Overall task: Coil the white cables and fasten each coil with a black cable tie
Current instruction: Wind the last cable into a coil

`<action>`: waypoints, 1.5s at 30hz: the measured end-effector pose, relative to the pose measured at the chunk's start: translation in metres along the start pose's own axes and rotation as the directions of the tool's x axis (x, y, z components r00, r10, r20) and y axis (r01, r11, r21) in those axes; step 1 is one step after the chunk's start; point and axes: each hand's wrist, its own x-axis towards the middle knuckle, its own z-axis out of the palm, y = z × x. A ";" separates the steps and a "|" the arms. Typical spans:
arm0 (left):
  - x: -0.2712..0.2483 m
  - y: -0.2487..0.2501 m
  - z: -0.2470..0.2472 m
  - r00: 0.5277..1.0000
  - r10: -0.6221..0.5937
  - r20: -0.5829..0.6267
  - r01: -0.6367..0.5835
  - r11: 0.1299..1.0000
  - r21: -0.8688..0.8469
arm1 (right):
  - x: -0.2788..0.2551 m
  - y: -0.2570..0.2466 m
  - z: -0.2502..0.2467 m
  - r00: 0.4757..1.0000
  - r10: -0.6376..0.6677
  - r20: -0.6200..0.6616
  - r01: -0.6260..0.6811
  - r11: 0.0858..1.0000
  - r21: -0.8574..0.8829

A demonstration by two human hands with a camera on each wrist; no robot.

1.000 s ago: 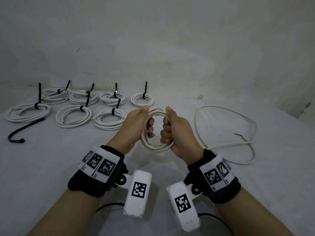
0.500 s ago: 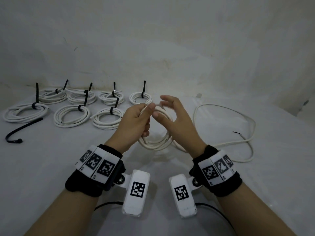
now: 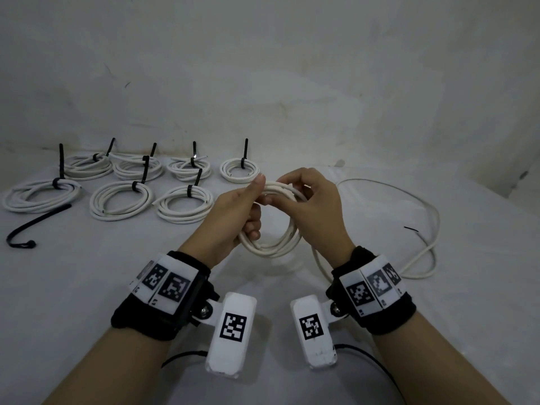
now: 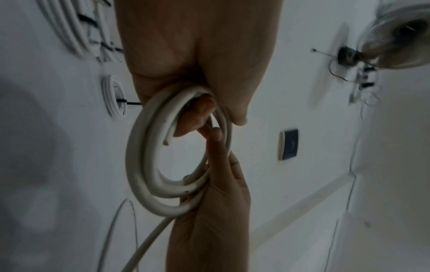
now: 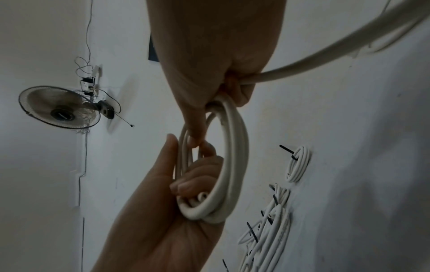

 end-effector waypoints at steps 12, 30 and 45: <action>-0.001 0.009 -0.004 1.000 0.004 -0.015 -0.006 0.993 -0.114 | 0.000 -0.004 0.001 0.992 -0.034 0.124 0.028 0.998 0.053; 0.014 0.010 -0.031 0.946 0.006 -0.323 -0.141 0.907 -0.397 | 0.010 0.004 -0.042 0.859 0.181 0.479 -0.014 0.943 -0.332; 0.019 0.007 -0.037 0.923 0.036 -0.384 -0.224 0.860 -0.459 | 0.004 -0.022 -0.042 0.693 0.221 0.686 0.214 0.846 -0.488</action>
